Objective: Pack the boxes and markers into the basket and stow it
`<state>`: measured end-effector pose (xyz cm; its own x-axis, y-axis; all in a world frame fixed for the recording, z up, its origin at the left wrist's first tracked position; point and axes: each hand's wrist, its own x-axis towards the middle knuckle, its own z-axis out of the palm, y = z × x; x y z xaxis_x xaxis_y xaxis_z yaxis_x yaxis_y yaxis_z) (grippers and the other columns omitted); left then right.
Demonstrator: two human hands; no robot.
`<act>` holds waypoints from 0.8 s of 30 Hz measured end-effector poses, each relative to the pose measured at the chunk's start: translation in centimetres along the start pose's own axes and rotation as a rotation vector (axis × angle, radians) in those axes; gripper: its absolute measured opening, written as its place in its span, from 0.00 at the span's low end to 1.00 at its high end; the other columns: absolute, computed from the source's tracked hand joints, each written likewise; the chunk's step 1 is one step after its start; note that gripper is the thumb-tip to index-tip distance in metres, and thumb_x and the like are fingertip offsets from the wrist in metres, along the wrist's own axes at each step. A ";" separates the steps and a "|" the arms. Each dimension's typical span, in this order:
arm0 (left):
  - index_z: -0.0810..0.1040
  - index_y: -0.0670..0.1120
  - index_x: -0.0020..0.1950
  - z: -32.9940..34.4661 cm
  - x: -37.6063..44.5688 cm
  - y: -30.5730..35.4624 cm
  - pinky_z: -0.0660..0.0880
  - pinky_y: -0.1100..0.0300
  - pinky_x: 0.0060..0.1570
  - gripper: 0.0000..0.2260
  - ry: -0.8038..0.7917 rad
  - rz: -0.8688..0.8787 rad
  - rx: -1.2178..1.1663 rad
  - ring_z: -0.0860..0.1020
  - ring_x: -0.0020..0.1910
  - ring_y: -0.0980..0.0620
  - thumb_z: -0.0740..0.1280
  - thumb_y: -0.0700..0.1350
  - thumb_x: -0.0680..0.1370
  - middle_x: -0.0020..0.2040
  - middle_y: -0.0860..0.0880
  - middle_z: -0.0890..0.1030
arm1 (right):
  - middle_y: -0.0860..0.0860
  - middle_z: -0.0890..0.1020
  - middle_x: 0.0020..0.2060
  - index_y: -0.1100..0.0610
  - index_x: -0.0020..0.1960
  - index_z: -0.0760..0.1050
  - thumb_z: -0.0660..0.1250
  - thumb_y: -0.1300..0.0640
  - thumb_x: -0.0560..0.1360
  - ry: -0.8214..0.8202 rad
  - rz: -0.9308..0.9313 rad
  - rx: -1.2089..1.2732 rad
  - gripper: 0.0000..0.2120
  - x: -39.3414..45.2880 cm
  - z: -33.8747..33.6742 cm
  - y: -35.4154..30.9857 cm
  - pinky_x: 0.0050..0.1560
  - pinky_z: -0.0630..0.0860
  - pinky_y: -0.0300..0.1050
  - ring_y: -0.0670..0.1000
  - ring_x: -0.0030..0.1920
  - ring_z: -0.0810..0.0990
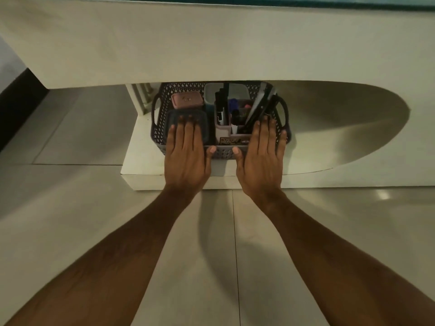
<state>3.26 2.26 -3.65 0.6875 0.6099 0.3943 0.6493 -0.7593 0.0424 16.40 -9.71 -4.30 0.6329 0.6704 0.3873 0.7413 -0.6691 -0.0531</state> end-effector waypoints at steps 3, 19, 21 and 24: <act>0.57 0.38 0.81 0.3 0.4 -0.3 0.52 0.42 0.81 0.28 0.012 0.014 -0.008 0.57 0.82 0.39 0.50 0.54 0.86 0.81 0.36 0.60 | 0.61 0.53 0.82 0.63 0.83 0.48 0.45 0.38 0.85 0.008 0.000 0.001 0.36 0.5 0.3 -0.1 0.81 0.47 0.65 0.61 0.83 0.49; 0.49 0.38 0.82 0.7 0.3 -0.6 0.49 0.43 0.82 0.32 0.020 0.055 -0.003 0.51 0.83 0.40 0.47 0.58 0.86 0.83 0.36 0.53 | 0.62 0.51 0.82 0.63 0.83 0.46 0.44 0.38 0.84 -0.005 -0.076 -0.009 0.37 1.1 -0.1 0.2 0.80 0.50 0.66 0.61 0.83 0.47; 0.48 0.37 0.82 0.1 -0.4 -0.3 0.48 0.43 0.82 0.33 0.010 0.067 0.019 0.50 0.83 0.40 0.45 0.60 0.86 0.83 0.36 0.52 | 0.62 0.51 0.82 0.63 0.83 0.47 0.44 0.37 0.84 0.000 -0.107 0.000 0.38 0.5 -0.8 -0.3 0.81 0.50 0.66 0.61 0.83 0.47; 0.45 0.37 0.83 -0.8 -0.9 0.2 0.49 0.42 0.82 0.36 -0.004 0.056 0.009 0.47 0.84 0.41 0.44 0.62 0.85 0.83 0.36 0.49 | 0.62 0.50 0.82 0.63 0.83 0.48 0.43 0.37 0.83 -0.023 -0.104 0.016 0.39 0.1 -1.8 -0.6 0.81 0.48 0.65 0.61 0.83 0.46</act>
